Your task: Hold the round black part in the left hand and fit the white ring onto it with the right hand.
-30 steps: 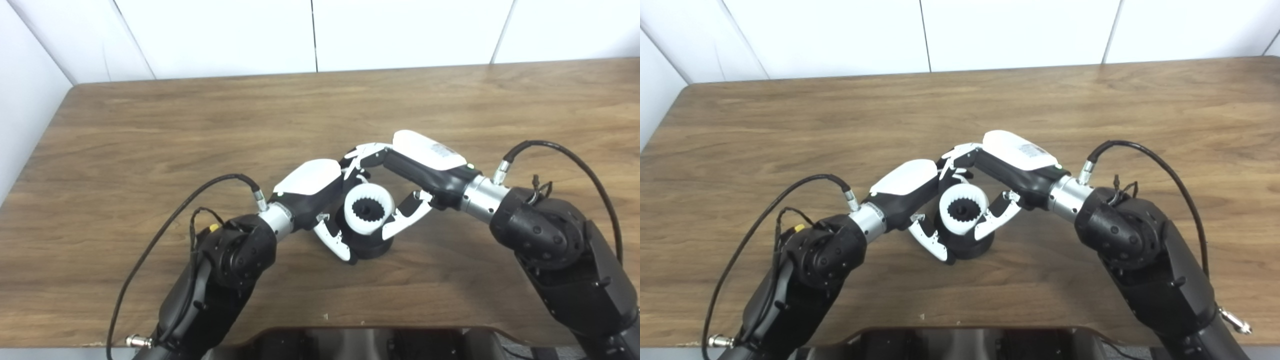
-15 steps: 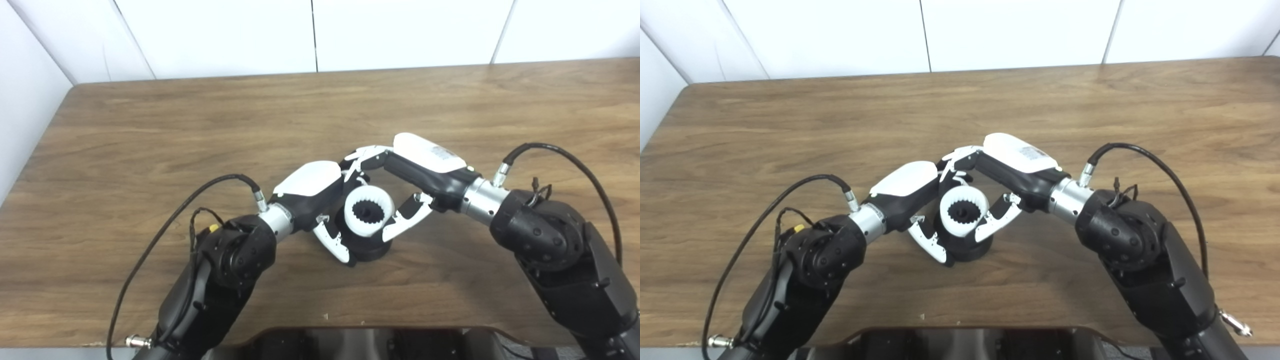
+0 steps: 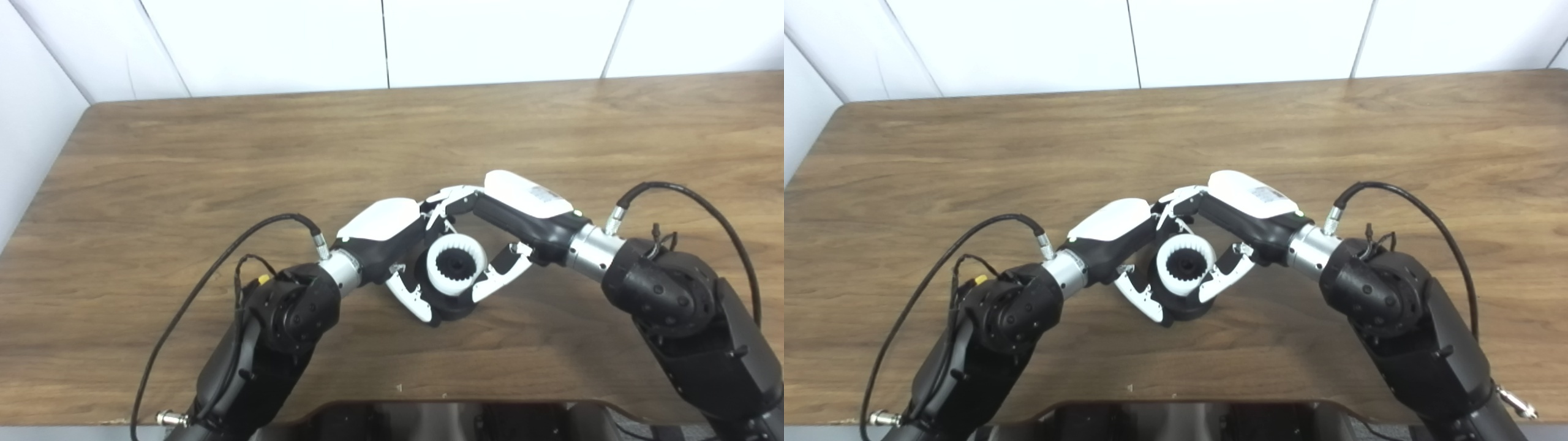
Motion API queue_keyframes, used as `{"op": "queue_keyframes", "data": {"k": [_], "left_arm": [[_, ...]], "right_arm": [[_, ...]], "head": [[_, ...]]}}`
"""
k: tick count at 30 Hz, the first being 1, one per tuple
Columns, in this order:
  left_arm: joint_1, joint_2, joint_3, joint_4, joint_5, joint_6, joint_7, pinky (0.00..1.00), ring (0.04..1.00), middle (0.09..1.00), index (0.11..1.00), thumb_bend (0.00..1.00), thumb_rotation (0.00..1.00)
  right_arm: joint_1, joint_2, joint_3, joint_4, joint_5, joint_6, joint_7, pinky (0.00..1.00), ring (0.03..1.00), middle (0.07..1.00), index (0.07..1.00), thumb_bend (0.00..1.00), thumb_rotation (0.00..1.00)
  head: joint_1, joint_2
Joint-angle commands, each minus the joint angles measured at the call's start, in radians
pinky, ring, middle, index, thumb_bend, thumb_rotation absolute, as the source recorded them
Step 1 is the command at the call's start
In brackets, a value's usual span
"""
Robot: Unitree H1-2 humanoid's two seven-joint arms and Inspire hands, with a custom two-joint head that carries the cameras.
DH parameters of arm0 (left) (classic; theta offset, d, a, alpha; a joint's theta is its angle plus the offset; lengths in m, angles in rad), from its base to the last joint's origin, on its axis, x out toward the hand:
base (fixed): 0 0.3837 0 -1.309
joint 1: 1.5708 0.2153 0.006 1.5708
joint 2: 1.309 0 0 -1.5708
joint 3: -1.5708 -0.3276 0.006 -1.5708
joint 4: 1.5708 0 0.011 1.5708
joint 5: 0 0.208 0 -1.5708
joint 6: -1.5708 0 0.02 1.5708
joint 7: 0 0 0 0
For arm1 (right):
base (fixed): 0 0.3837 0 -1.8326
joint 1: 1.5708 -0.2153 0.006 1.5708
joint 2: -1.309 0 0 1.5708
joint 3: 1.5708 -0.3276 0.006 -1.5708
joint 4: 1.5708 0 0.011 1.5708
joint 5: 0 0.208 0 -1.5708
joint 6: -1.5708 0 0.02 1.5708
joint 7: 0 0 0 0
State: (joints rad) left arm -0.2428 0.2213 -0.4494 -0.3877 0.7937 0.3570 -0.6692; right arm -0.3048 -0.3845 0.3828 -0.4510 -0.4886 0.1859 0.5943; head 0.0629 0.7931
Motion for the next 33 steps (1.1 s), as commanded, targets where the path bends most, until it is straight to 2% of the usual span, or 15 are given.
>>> {"op": "queue_keyframes", "data": {"k": [1, 11, 21, 23, 25, 33], "left_arm": [[-0.044, -0.013, 0.015, -0.034, 0.007, -0.006, 0.029, 0.82, 0.990, 0.917, 0.686, 0.88, 0.18], [-0.035, -0.014, 0.015, -0.040, 0.008, 0.016, 0.022, 0.82, 0.987, 0.915, 0.745, 0.95, 0.19], [-0.028, -0.014, 0.014, -0.041, 0.004, 0.011, 0.029, 0.82, 0.985, 0.915, 0.742, 0.95, 0.21], [-0.027, -0.013, 0.015, -0.042, 0.002, 0.011, 0.029, 0.82, 0.985, 0.915, 0.731, 0.95, 0.21], [-0.025, -0.013, 0.015, -0.044, 0.003, 0.013, 0.028, 0.82, 0.985, 0.915, 0.715, 0.96, 0.20], [-0.018, -0.016, 0.020, -0.047, 0.007, 0.025, 0.024, 0.82, 0.989, 0.915, 0.726, 0.99, 0.21]], "right_arm": [[-0.017, -0.008, 0.002, -0.011, -0.002, -0.002, 0.014, 0.77, 0.879, 0.826, 0.494, 0.52, 0.15], [-0.014, -0.012, -0.002, -0.021, 0.001, 0.004, 0.021, 0.77, 0.880, 0.823, 0.495, 0.52, 0.15], [-0.011, -0.016, -0.011, -0.023, 0.011, 0.015, 0.031, 0.78, 0.874, 0.824, 0.496, 0.52, 0.15], [-0.009, -0.018, -0.013, -0.019, 0.016, 0.009, 0.028, 0.77, 0.870, 0.825, 0.617, 0.76, 0.21], [-0.004, -0.021, -0.018, -0.014, 0.030, 0.002, 0.025, 0.77, 0.866, 0.830, 0.686, 0.88, 0.25], [0.003, -0.030, -0.036, -0.004, 0.070, 0.002, 0.022, 0.78, 0.880, 0.867, 0.799, 0.99, 0.29]], "head": [[0.001, 0.001], [0.002, 0.008], [0.010, 0.013], [0.012, 0.015], [0.014, 0.016], [0.016, 0.015]]}}
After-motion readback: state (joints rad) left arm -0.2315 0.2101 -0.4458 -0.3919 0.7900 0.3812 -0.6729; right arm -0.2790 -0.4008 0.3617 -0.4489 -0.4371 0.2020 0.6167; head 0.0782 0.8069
